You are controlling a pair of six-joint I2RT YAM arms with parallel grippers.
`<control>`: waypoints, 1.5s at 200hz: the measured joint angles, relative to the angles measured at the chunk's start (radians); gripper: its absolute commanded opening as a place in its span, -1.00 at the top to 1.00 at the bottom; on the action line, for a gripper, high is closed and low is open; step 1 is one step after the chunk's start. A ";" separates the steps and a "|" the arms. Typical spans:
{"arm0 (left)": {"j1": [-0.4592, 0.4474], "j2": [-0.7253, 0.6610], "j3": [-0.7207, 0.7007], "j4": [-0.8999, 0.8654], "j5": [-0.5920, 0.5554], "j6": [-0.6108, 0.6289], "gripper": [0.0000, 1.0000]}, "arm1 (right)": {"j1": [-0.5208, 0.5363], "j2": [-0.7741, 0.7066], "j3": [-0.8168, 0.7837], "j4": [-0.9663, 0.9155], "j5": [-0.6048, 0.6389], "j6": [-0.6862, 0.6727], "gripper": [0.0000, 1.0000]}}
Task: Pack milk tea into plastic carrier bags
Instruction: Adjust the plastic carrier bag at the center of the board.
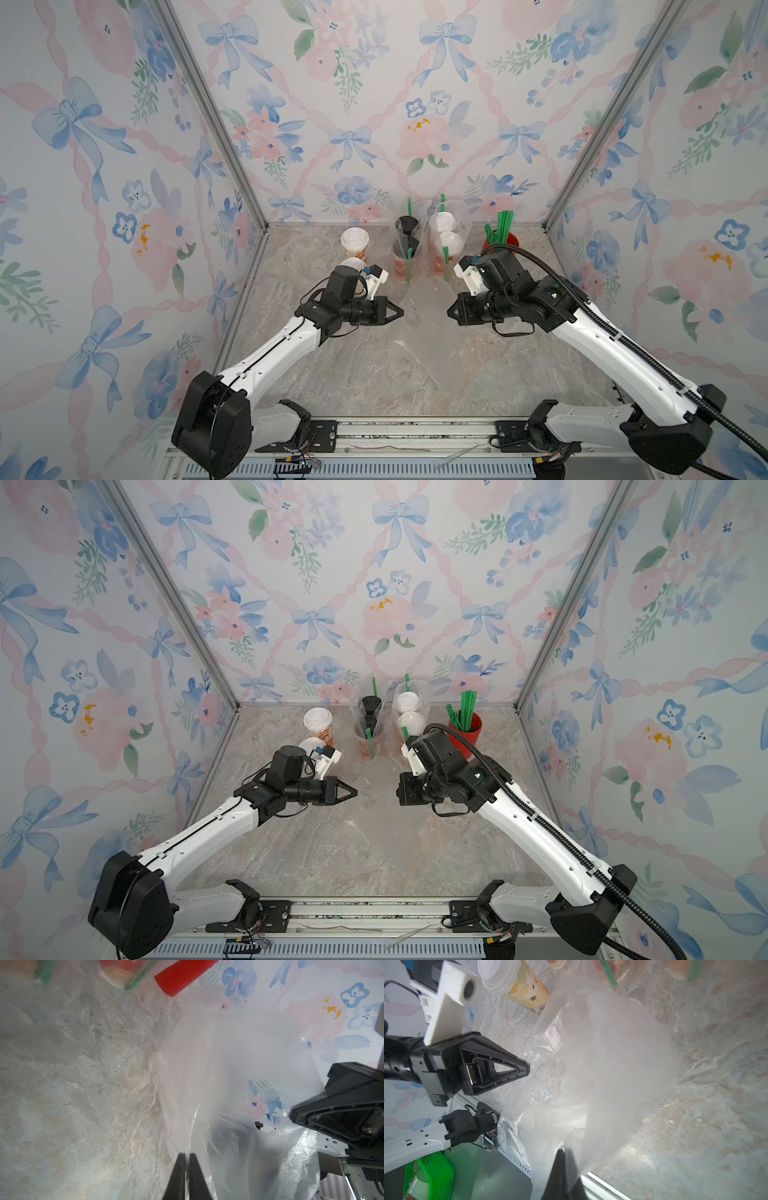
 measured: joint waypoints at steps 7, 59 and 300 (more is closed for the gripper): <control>0.000 -0.021 0.005 -0.018 -0.018 0.002 0.97 | 0.000 -0.004 0.000 -0.001 0.000 0.002 1.00; 0.000 -0.158 0.068 -0.161 -0.157 0.015 1.00 | -0.001 -0.013 -0.001 0.002 0.007 0.006 1.00; 0.066 0.054 0.392 -0.465 -0.763 0.282 -0.50 | -0.022 0.021 -0.089 0.070 -0.024 0.011 1.00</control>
